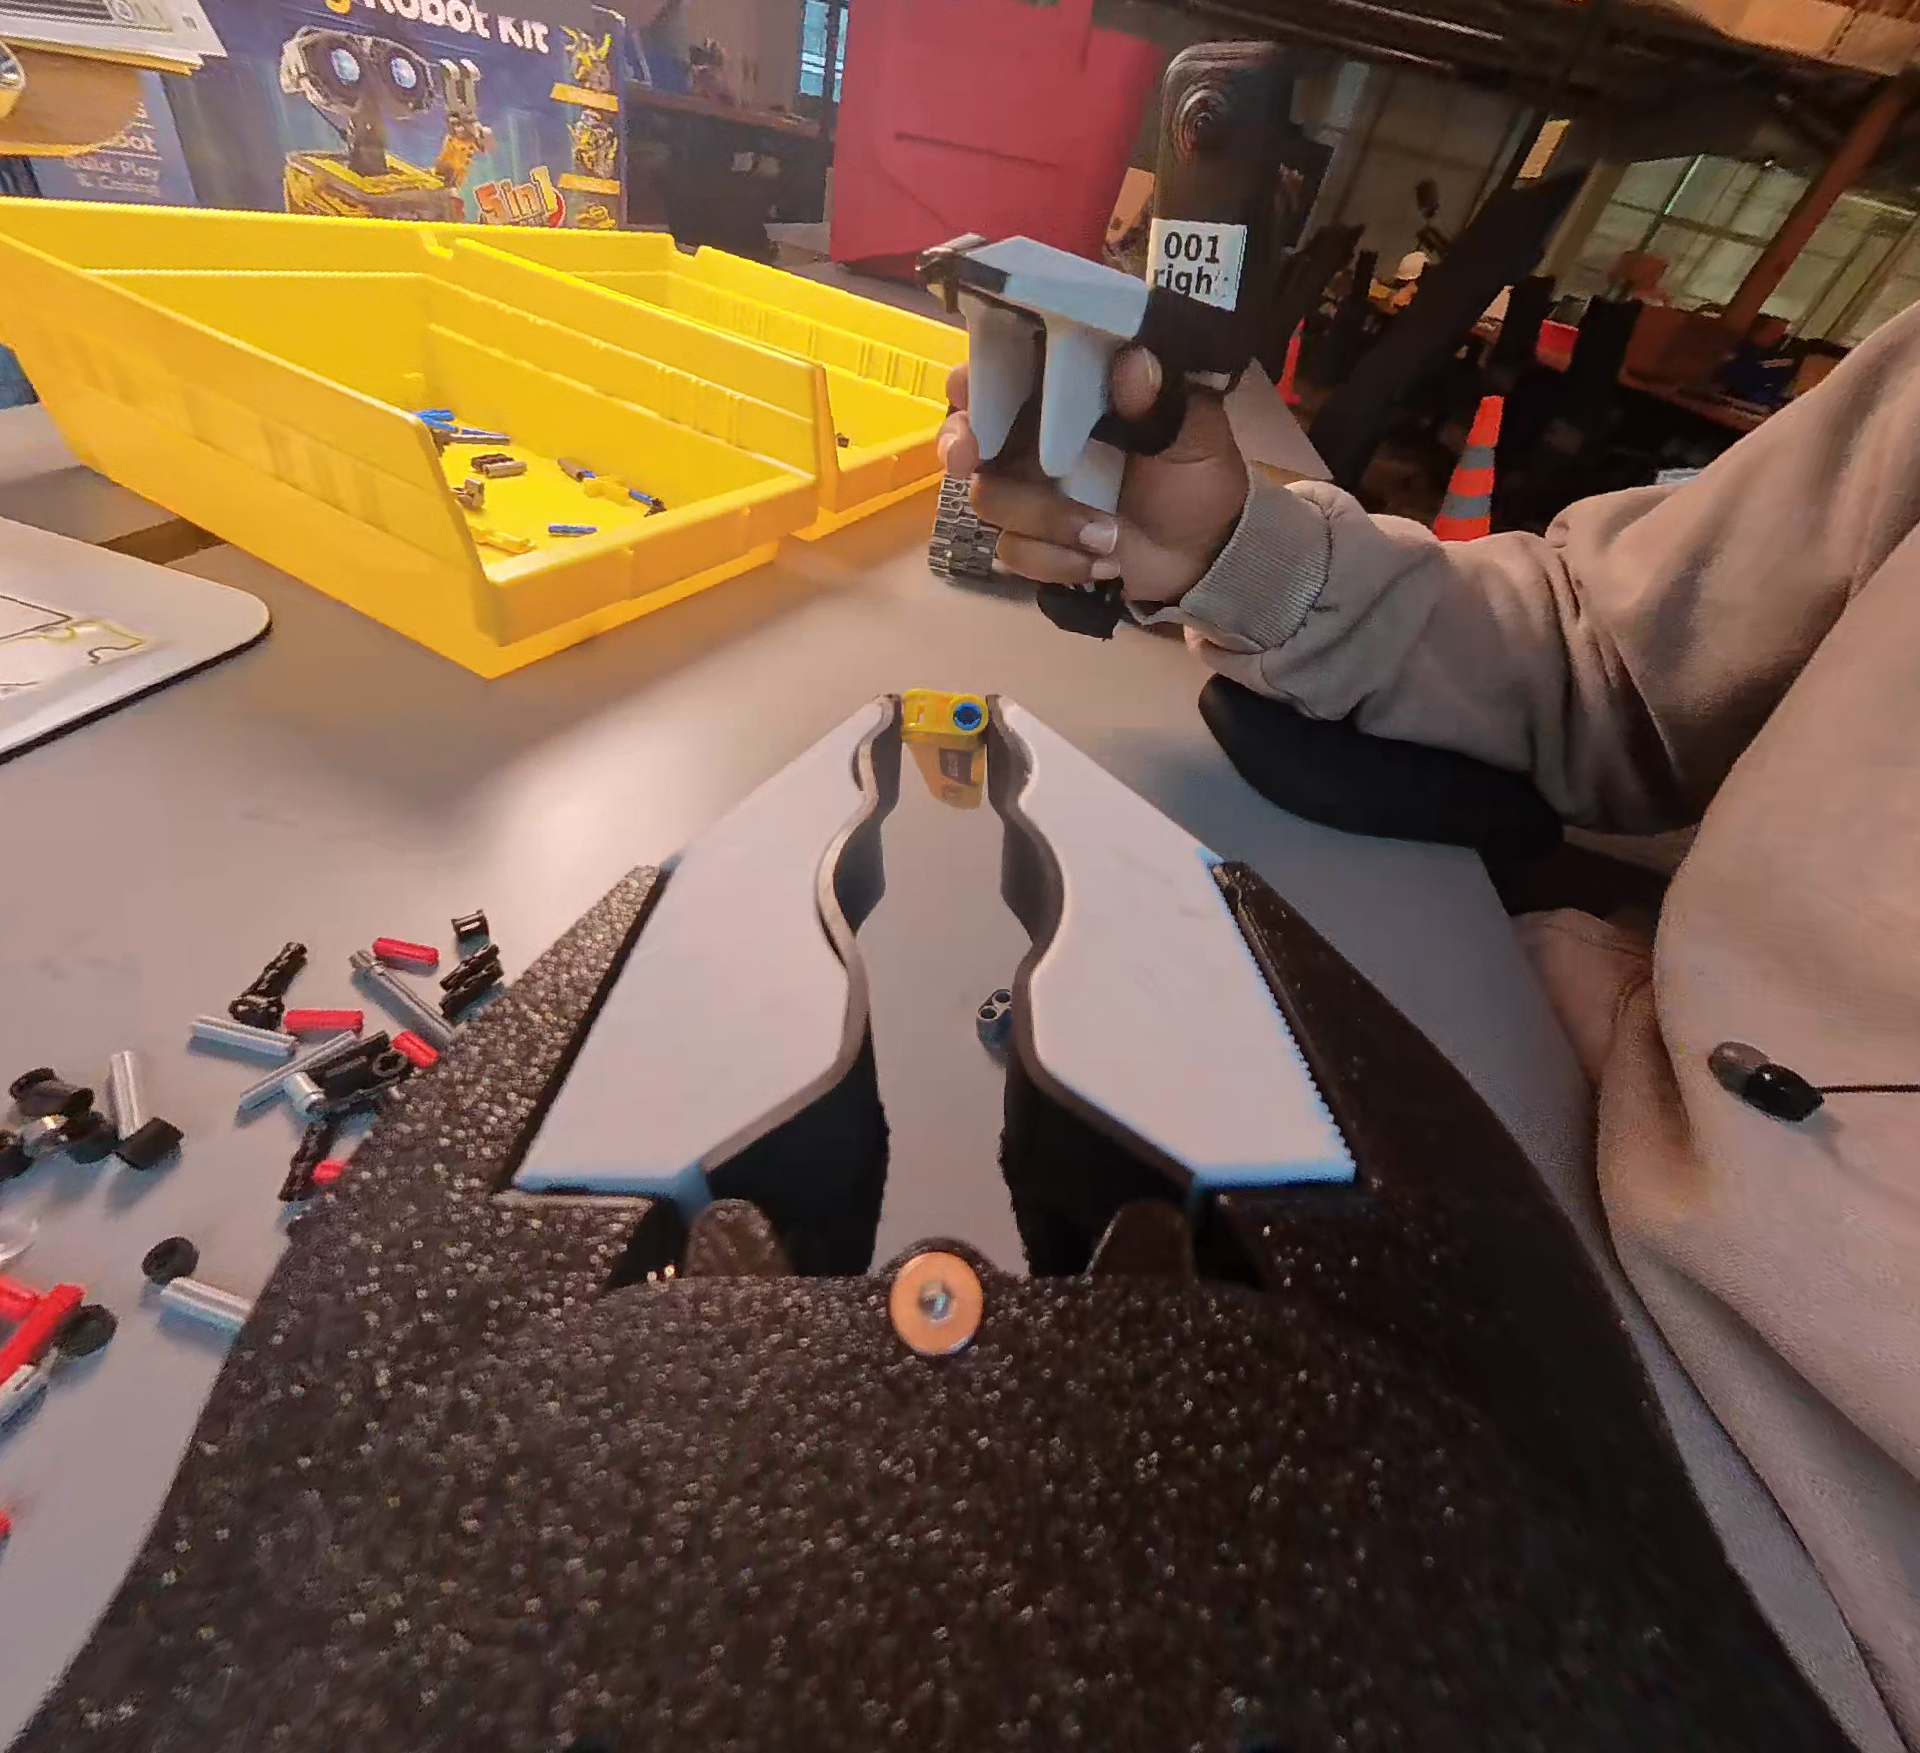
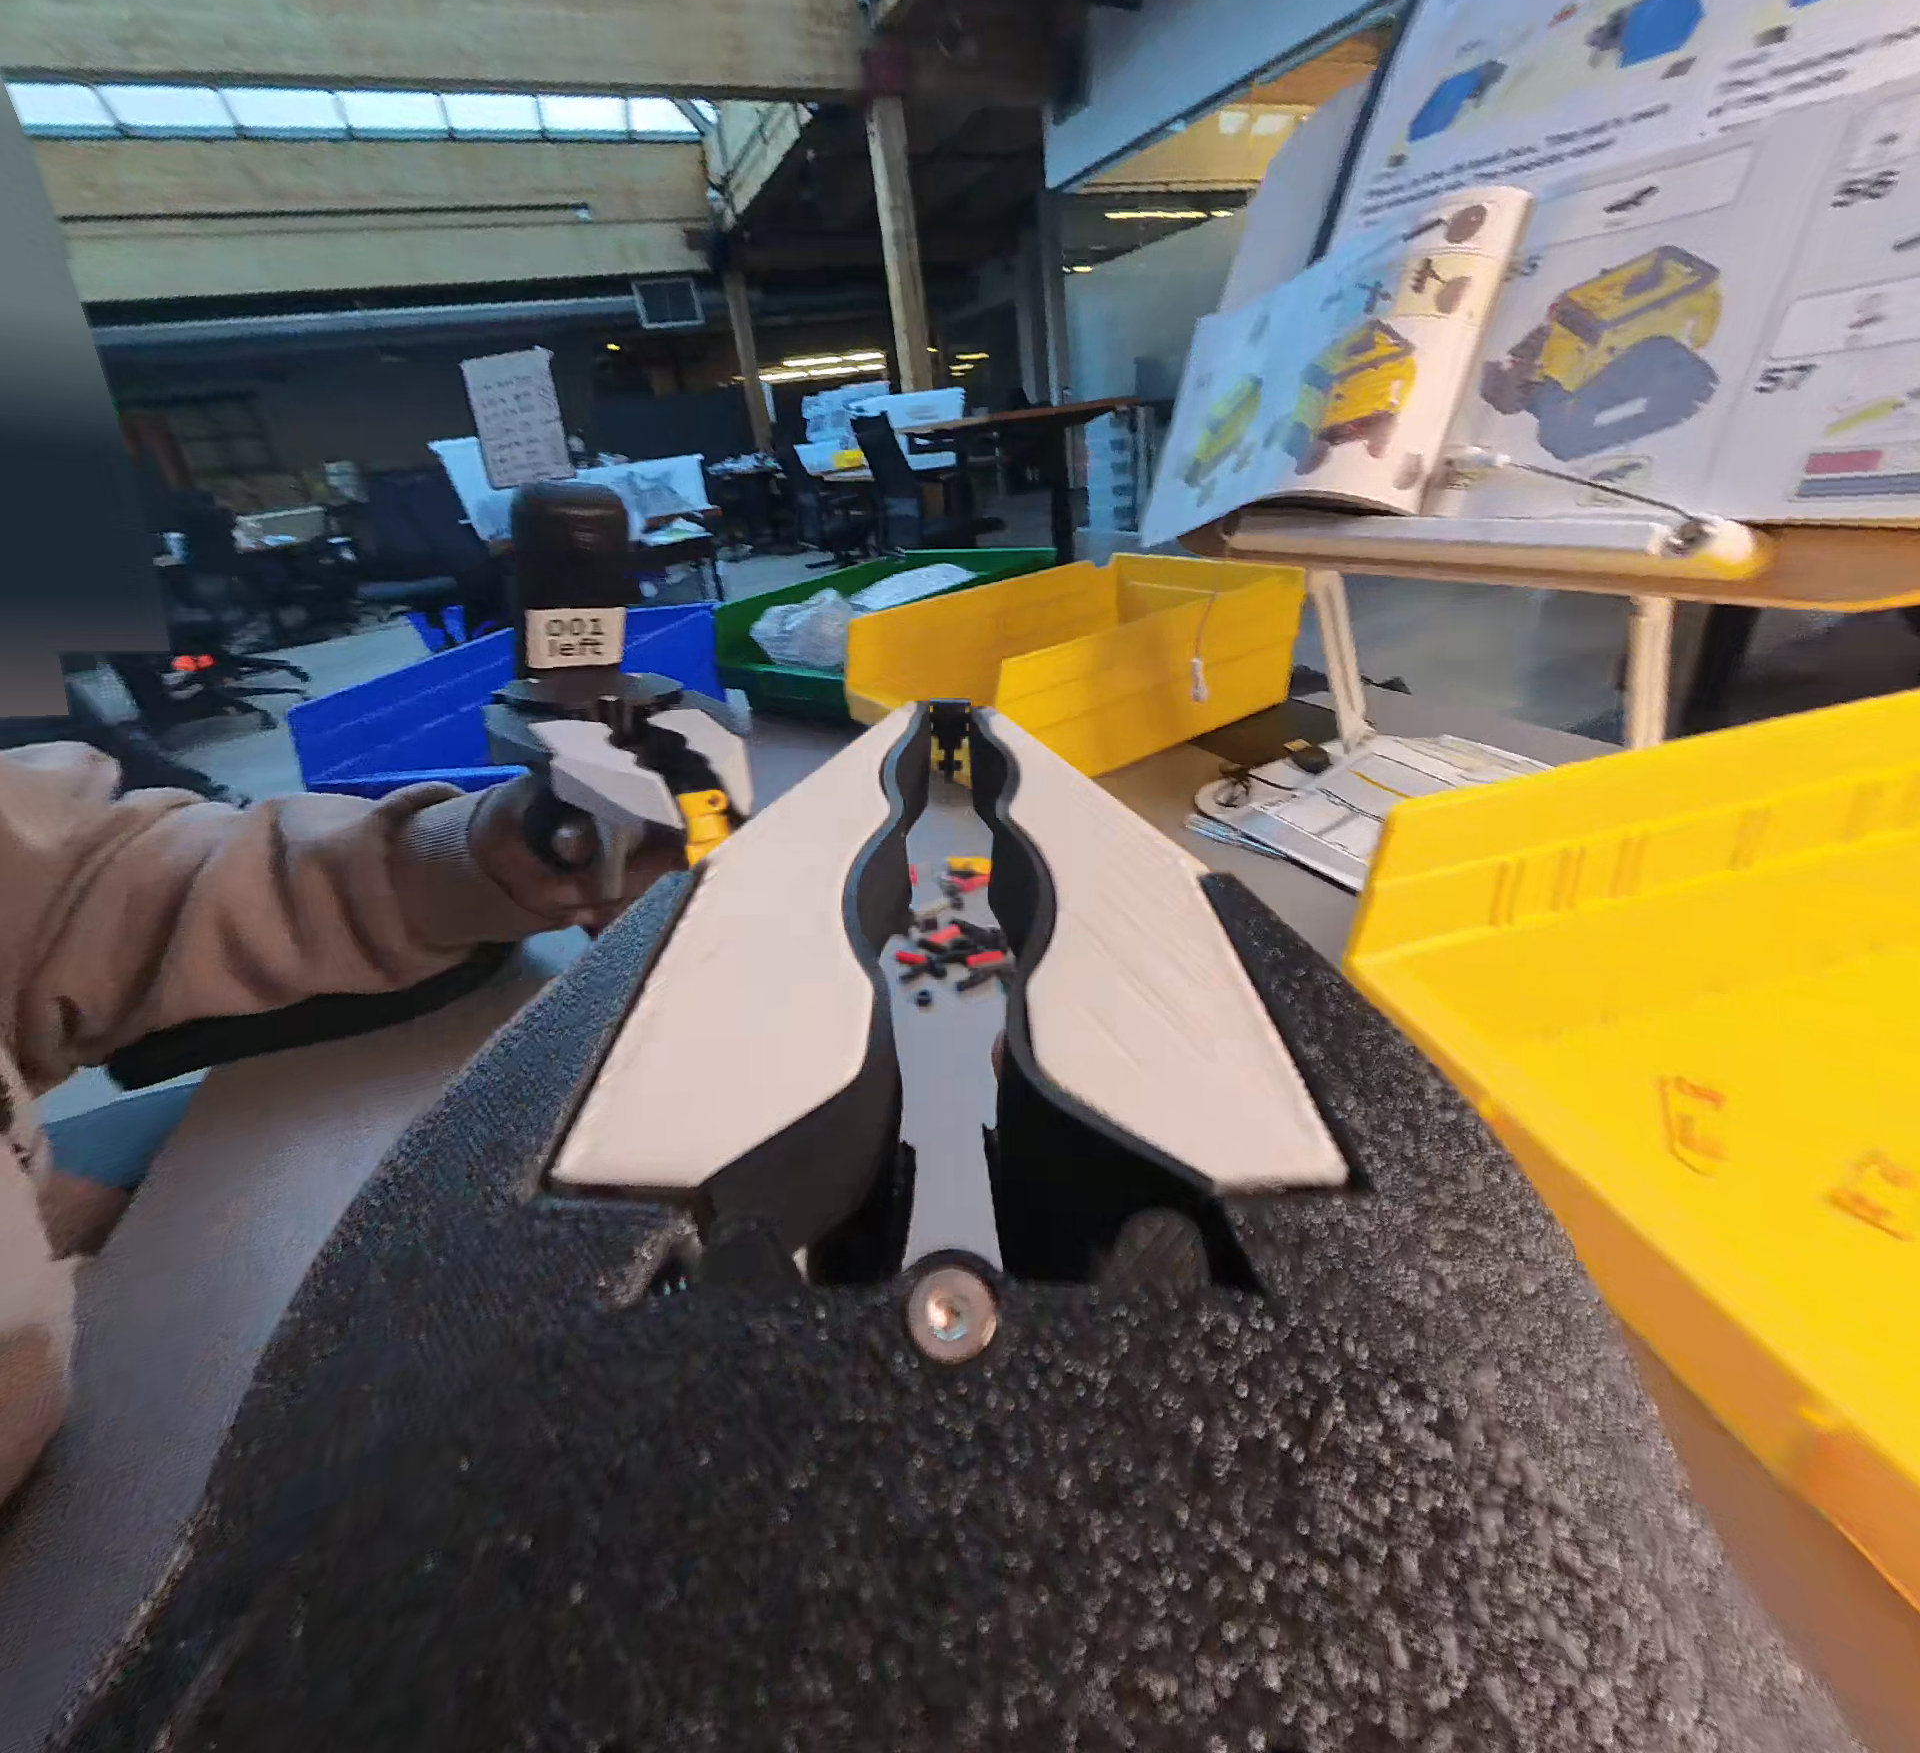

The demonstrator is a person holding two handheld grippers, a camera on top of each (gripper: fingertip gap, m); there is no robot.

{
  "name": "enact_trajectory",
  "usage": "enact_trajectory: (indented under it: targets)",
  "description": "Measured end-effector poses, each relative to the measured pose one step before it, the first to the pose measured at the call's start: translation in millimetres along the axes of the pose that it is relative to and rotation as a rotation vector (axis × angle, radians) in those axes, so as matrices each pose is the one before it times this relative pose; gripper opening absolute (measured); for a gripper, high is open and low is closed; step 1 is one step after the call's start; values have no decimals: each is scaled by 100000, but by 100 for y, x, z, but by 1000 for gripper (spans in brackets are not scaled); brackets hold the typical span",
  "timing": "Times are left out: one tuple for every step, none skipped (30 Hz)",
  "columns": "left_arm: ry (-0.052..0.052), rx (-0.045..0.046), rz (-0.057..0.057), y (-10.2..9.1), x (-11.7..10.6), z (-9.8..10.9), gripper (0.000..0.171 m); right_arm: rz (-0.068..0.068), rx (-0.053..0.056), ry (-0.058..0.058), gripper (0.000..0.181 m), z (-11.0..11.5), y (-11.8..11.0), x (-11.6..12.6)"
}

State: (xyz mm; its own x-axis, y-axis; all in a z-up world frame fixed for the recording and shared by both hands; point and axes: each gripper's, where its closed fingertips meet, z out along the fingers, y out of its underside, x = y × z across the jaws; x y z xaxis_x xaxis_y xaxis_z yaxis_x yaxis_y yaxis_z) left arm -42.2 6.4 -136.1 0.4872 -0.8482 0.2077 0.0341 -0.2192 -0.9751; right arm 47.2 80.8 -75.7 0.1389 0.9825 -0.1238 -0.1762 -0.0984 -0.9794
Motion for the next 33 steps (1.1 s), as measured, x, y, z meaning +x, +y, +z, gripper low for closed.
enact_trajectory:
  targets:
    - [-1279,221,-316,-74,-237,-42,16,358,-1076,5178,5,-390,-168,1384]
    - [-1660,367,61,-115,-289,-94,16,-998,-1782,6446,5,-405,-374,1489]
    - [-1944,352,542,-100,-309,-117,16,-2969,-1842,7281,5,-406,-645,1542]
    - [-1614,533,419,-119,-273,-105,16,-3644,-2270,6156,5,-329,-807,1373]
    - [-1119,906,-71,-167,-212,-100,16,-3340,-3368,5319,5,-206,-811,1340]
    - [-479,991,-504,-170,-136,-77,16,-2864,-4178,5818,5,-95,-757,1492]
    - [-142,736,-769,-111,-84,-50,16,-2615,-6288,4395,5,127,-421,1401]
    - [-342,433,-657,-58,-96,-15,16,-2592,-8774,2441,5,443,-11,1212]
    - [-490,158,-263,-9,-87,-2,15,-3328,-7744,3884,5,737,-39,1534]
    - [-294,67,24,-7,-29,7,15,-4388,-7000,4919,5,1086,53,1801]
    - [-41,183,146,-4,36,23,15,-3642,-8039,3980,6,1456,398,1778]
    - [94,346,202,-22,73,31,15,-2018,-7694,3635,6,1733,552,1807]
    - [288,420,51,12,126,21,16,-248,-5814,1757,6,1870,429,1517]
    - [594,39,-172,101,160,7,16,556,-5588,608,6,1874,535,1306]
    - [480,-559,-143,235,145,6,16,991,-5625,1957,6,1715,626,1417]
    - [-36,-939,143,315,38,-13,16,402,-4602,1667,7,1479,516,1213]
    - [-119,-939,311,315,12,-33,16,1469,-2083,382,9,1155,185,824]
    - [189,-580,126,227,31,-38,16,2944,-455,443,10,797,-45,661]
    - [440,-161,-335,99,12,-17,16,2681,564,-56,13,476,-174,398]
    - [641,130,-767,-8,8,13,16,2186,1781,-746,15,177,-351,67]
    - [846,369,-893,-63,38,11,16,1711,2295,7,17,-110,-384,-42]
    - [1054,511,-864,-111,86,21,16,546,2784,473,18,-408,-437,-204]
    - [1208,633,-755,-129,141,14,16,-119,4106,-186,19,-740,-598,-589]
    - [1312,814,-723,-137,179,-3,16,-149,6115,-3002,19,-1044,-858,-1377]
    - [1841,1196,-808,-200,264,-15,16,-135,6688,-6448,19,-1220,-872,-2288]
    - [2252,1586,-947,-274,344,-40,16,-266,6250,-9238,18,-1220,-705,-3119]
    - [2192,1606,-753,-291,357,-31,16,-410,6029,-11421,18,-1082,-513,-3811]
    - [2145,1464,-103,-261,381,-31,16,356,4801,-12561,18,-740,-151,-4267]
    - [2099,1250,624,-223,423,-12,16,1940,2588,-12718,18,-267,394,-4386]
    - [2033,1108,1136,-216,443,12,16,2857,738,-13011,18,206,941,-4380]
    - [1839,1044,1428,-191,460,38,16,3052,199,-12795,18,624,1281,-4164]
    - [1549,896,1401,-149,436,55,16,2033,-304,-12331,19,874,1518,-3755]
    - [1532,707,1254,-94,438,76,16,530,-155,-9881,20,1026,1484,-3032]
